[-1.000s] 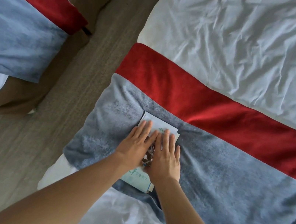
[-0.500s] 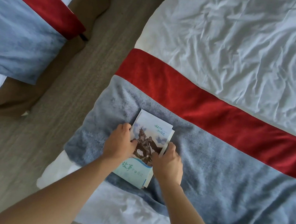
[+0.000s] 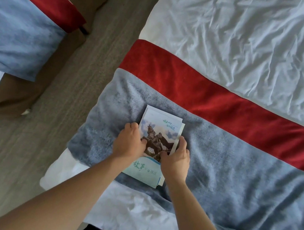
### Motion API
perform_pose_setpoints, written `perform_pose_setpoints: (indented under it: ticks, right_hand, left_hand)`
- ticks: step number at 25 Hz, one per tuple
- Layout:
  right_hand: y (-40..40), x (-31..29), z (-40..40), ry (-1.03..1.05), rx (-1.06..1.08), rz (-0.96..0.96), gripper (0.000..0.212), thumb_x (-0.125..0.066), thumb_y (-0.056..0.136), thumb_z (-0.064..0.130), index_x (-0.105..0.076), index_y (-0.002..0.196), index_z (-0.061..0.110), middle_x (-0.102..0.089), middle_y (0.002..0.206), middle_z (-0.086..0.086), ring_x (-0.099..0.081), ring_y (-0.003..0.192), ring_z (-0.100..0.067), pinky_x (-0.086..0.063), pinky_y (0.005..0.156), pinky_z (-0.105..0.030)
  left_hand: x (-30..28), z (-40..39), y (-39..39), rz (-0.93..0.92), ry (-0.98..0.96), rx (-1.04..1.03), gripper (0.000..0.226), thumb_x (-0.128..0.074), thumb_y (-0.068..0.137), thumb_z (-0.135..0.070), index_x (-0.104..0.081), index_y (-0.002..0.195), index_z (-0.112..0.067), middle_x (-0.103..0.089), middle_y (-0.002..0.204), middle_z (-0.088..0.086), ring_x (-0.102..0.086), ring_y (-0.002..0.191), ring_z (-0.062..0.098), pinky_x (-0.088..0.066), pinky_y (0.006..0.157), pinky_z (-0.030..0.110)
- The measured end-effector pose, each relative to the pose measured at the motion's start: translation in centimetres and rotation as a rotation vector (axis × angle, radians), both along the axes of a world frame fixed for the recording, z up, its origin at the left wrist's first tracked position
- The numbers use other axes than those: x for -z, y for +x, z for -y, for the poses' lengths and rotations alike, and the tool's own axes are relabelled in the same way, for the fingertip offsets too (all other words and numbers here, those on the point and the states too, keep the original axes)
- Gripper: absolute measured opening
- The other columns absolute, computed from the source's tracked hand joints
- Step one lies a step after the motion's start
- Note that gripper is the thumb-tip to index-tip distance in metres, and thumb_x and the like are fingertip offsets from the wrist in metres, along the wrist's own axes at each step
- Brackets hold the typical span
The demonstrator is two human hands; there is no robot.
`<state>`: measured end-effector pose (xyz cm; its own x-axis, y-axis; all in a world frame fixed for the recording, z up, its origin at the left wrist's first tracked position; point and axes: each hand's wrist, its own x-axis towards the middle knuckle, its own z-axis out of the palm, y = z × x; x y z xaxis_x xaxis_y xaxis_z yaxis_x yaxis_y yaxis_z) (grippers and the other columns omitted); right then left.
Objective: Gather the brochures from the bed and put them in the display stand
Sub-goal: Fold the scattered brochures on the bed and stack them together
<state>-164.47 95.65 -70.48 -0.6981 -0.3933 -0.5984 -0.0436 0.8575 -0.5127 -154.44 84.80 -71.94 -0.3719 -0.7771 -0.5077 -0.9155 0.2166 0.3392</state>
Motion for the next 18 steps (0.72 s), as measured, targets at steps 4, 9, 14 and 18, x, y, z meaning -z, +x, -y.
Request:
perform_pose_setpoints:
  ticks: [4, 9, 14, 18]
  right_hand:
    - [-0.3, 0.5, 0.1, -0.009, 0.043, 0.008, 0.064, -0.066, 0.082, 0.005, -0.042, 0.137, 0.027, -0.052, 0.107, -0.001, -0.052, 0.094, -0.022, -0.041, 0.076, -0.035]
    - [0.2, 0.2, 0.4, 0.007, 0.152, 0.042, 0.066, -0.063, 0.089, 0.023, -0.035, 0.148, 0.018, -0.051, 0.126, -0.007, -0.047, 0.102, -0.02, -0.038, 0.085, -0.034]
    - [1.4, -0.1, 0.6, -0.041, -0.475, -0.298, 0.073, -0.049, 0.097, 0.033, -0.014, 0.16, 0.018, -0.009, 0.168, -0.006, -0.006, 0.154, -0.026, -0.018, 0.123, -0.041]
    - [-1.7, 1.4, 2.1, 0.007, -0.851, -0.448, 0.068, -0.037, 0.103, 0.037, -0.008, 0.161, 0.015, 0.002, 0.17, -0.007, 0.009, 0.155, -0.028, -0.002, 0.126, -0.048]
  left_hand:
    - [0.3, 0.2, -0.4, 0.013, 0.003, -0.061, 0.036, -0.07, 0.083, -0.024, -0.045, 0.106, -0.012, -0.054, 0.112, 0.007, -0.059, 0.093, 0.029, -0.034, 0.056, 0.031]
    - [0.2, -1.1, -0.5, -0.095, 0.014, -0.185, 0.033, -0.067, 0.088, -0.027, -0.053, 0.111, -0.008, -0.055, 0.114, 0.009, -0.054, 0.104, 0.029, -0.043, 0.069, 0.036]
    - [0.1, -1.8, 0.3, -0.142, -0.053, -0.028, 0.059, -0.061, 0.089, -0.013, -0.038, 0.143, -0.009, -0.048, 0.128, 0.012, -0.046, 0.118, 0.03, -0.046, 0.087, 0.04]
    - [0.6, -1.0, 1.3, -0.287, 0.014, -0.155, 0.04, -0.049, 0.096, -0.01, -0.05, 0.135, -0.018, -0.05, 0.126, 0.003, -0.051, 0.115, 0.024, -0.046, 0.084, 0.034]
